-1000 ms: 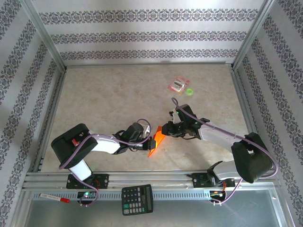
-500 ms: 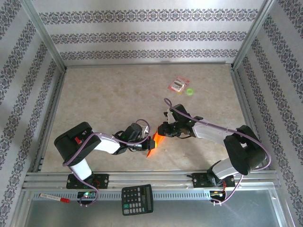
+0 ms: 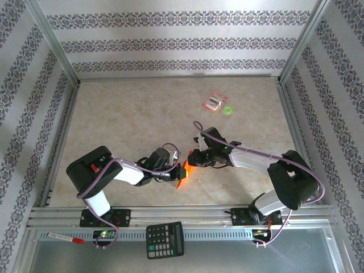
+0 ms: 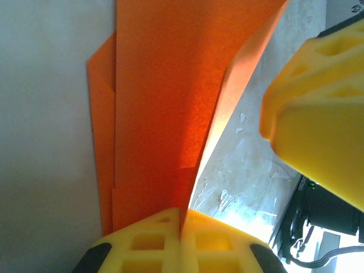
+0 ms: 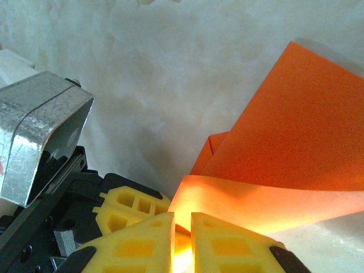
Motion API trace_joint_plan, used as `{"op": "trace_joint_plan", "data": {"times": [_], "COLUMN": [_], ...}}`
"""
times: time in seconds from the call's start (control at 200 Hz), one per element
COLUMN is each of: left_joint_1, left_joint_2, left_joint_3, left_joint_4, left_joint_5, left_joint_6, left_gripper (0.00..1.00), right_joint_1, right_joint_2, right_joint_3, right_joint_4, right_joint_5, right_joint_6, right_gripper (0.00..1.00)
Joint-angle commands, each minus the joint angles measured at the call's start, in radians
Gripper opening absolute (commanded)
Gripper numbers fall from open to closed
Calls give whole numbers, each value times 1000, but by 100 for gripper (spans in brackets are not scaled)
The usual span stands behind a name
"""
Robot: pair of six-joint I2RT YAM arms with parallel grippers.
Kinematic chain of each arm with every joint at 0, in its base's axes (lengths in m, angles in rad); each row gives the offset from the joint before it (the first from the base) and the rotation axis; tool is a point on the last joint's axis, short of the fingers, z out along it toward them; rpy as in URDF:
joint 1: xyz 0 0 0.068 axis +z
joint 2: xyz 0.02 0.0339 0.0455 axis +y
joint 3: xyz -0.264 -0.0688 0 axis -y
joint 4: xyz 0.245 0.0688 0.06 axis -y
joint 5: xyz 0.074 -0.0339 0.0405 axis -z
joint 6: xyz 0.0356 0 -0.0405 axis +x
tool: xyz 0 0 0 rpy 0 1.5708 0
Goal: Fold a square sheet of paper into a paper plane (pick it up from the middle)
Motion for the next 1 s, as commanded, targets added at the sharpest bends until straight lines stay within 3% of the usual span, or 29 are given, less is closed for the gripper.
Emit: {"op": "trace_joint_plan", "data": {"times": [0.0,0.994], "left_joint_1": [16,17], "left_joint_2": [31,46], "left_joint_3": [-16,-18], "left_joint_4": [14,-12], "left_joint_5": [2,-6], "left_joint_6": [-19,-50], "left_gripper": [0,0], "right_joint_1": [7,-19], "right_joint_2": [3,125], "right_joint_3": [-10,47], "right_joint_4": [12,-27], "right_joint_5": [18,105], "right_joint_6": [-16,-61], "right_gripper": [14,11]}}
